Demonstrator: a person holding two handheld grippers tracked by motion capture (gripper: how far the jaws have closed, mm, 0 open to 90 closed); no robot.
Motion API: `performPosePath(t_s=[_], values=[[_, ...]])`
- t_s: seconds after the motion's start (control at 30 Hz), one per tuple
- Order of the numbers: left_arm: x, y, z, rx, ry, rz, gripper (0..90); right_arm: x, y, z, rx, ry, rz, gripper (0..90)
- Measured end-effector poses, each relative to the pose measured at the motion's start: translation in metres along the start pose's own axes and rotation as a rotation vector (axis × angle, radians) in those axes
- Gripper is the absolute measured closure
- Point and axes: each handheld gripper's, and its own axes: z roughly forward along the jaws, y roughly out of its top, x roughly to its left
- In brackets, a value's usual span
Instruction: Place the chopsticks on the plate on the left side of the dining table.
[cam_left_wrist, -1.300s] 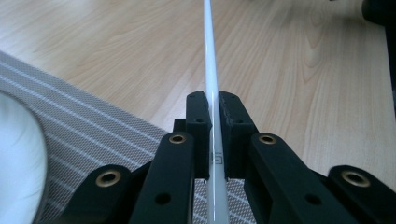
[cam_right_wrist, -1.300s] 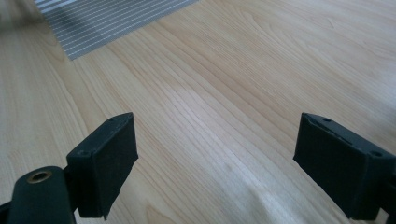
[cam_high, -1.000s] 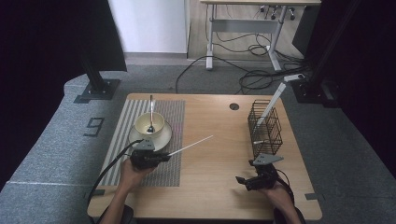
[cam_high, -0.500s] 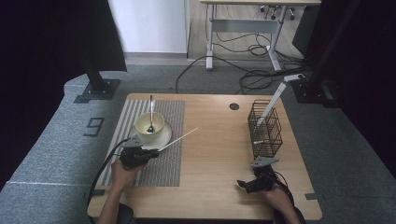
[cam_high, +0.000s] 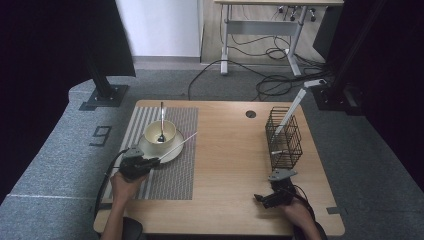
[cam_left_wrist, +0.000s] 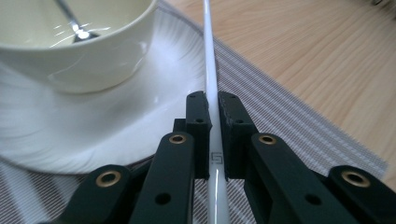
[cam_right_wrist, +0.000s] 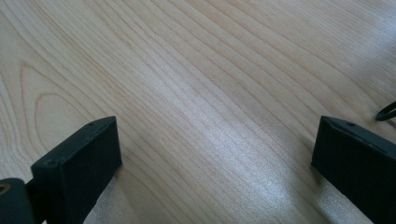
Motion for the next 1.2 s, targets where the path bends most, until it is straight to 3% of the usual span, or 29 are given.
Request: performPosePath(t_s=[0.47,1.2], values=[[0.015,-0.012,-0.008,0.009,0.049,-0.049,83.4,0.001,-0.001,0.000,-0.005,-0.002,-0.006,0.0],[0.017,-0.015,0.002,0.097,0.112,-0.013,82.0,0.001,-0.002,0.001,-0.011,-0.003,-0.006,0.0]])
